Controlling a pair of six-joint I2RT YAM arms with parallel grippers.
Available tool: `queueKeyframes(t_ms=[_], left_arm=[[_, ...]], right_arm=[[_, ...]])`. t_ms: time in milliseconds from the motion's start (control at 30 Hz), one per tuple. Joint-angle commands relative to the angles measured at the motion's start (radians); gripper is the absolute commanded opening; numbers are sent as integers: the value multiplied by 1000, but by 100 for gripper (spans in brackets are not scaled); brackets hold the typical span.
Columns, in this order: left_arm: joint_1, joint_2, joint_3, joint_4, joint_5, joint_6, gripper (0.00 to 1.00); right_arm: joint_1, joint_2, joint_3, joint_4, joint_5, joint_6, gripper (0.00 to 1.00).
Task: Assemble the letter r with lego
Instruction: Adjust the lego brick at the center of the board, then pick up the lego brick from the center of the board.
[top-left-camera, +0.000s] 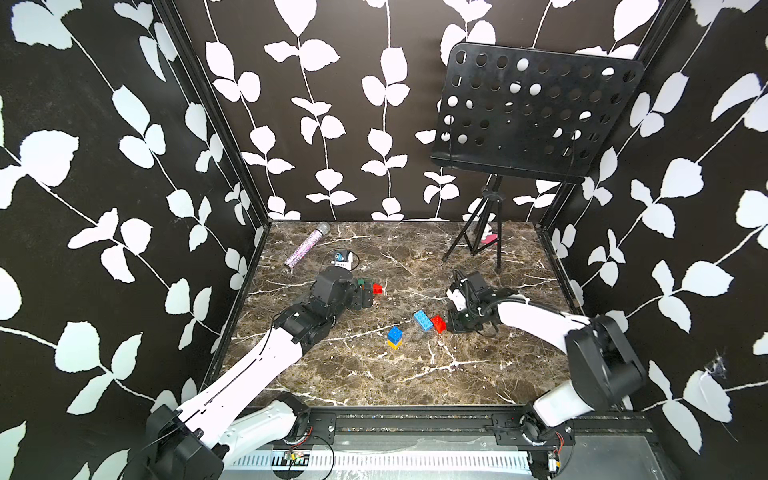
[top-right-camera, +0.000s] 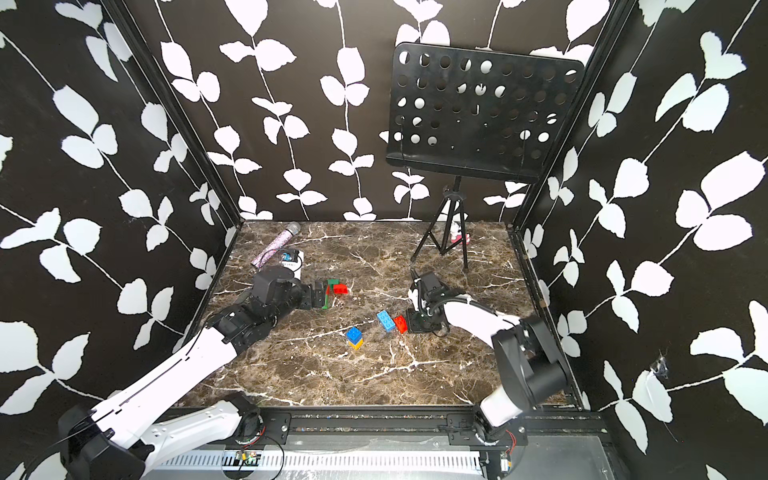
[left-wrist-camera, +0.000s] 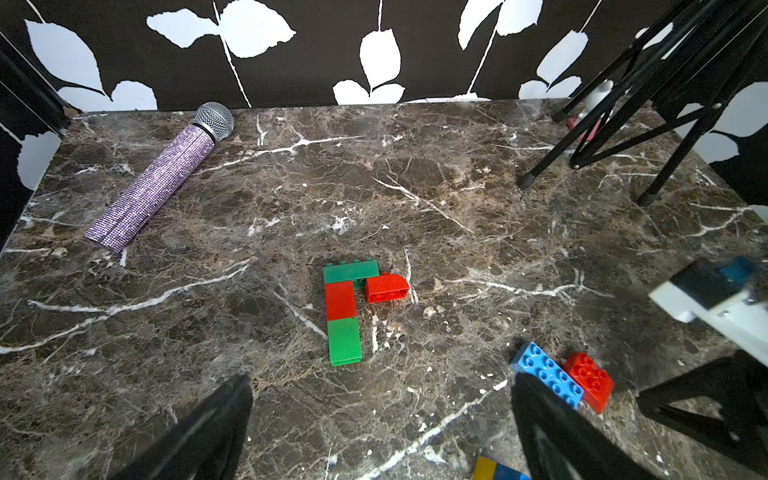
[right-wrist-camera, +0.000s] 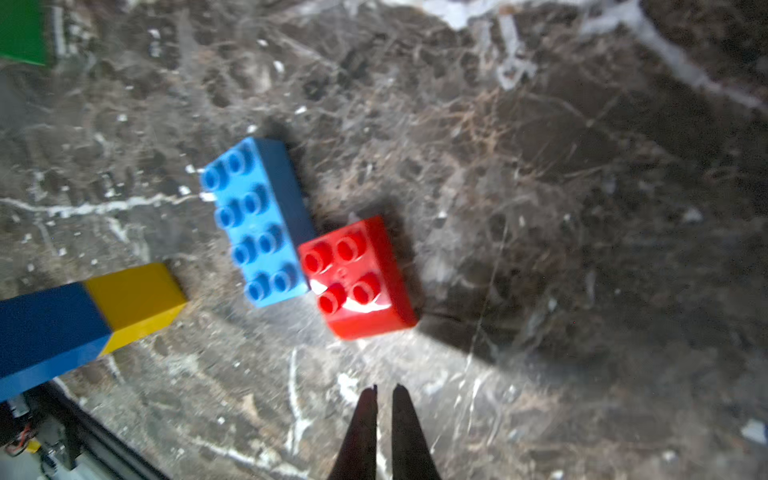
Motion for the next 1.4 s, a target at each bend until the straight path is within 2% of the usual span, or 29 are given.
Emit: queueKeyframes(t_ms=[0,33,167,233,367,667,1100,1367], left_arm=[[3,-5,4,19,5,-7,99],[4,-6,0,24,4,-8,99],[3,-19,-12,43,8,-24,99],[4,-35,-28,62,6,-39,99],[29,-85,-79,84,-3,-123,99],[43,-238,-196,122,-108,-146,99],[45,-221,-223,109,-119,-162,99],[47,-226,-227,100,-111,-160,99]], right_arm=[[3,-68,30,-55,55,14,13],[3,-71,54,-57,68,-8,17],[29,3,171,-58,-17,-134,30],[67,63,230,-83,18,-204,34],[119,239,346,-169,72,-318,37],[153,337,383,-144,108,-359,46],[219,416,426,-156,212,-383,49],[221,445,426,-136,243,-368,44]])
